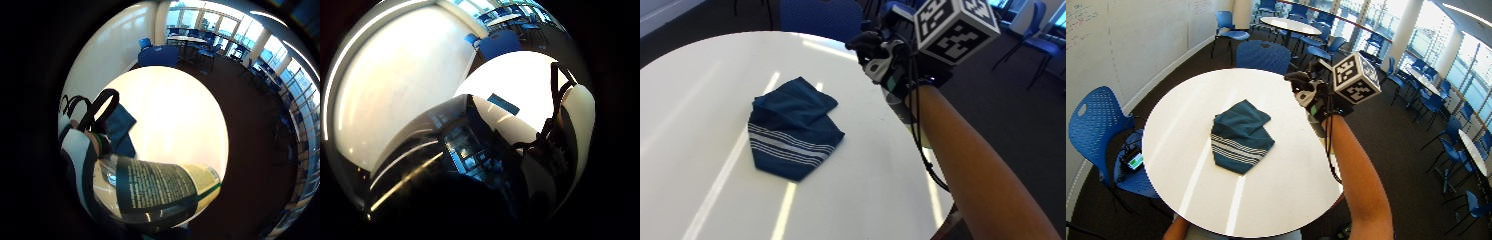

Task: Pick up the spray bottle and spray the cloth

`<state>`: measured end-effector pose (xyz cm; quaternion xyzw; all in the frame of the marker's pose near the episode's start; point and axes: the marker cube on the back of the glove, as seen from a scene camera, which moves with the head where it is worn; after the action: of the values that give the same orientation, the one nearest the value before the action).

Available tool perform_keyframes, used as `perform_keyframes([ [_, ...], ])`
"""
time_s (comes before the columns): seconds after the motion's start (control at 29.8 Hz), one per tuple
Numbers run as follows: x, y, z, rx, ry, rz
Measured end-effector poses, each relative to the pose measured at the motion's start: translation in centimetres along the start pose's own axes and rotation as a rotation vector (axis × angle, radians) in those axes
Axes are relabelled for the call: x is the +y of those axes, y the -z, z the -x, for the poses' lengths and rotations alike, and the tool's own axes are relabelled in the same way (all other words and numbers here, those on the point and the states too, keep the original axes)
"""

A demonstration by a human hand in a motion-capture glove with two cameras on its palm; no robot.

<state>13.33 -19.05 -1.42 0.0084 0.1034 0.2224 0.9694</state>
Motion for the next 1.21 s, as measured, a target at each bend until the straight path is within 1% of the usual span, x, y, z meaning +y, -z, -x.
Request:
perform_keyframes([
  [0.24,0.4,-2.6,3.6,0.145,0.096,0.088],
  [0.54,0.6,-5.2,5.7,0.356,0.191,0.167],
  [1.21,0.8,-8.5,6.8,0.598,0.259,0.235],
])
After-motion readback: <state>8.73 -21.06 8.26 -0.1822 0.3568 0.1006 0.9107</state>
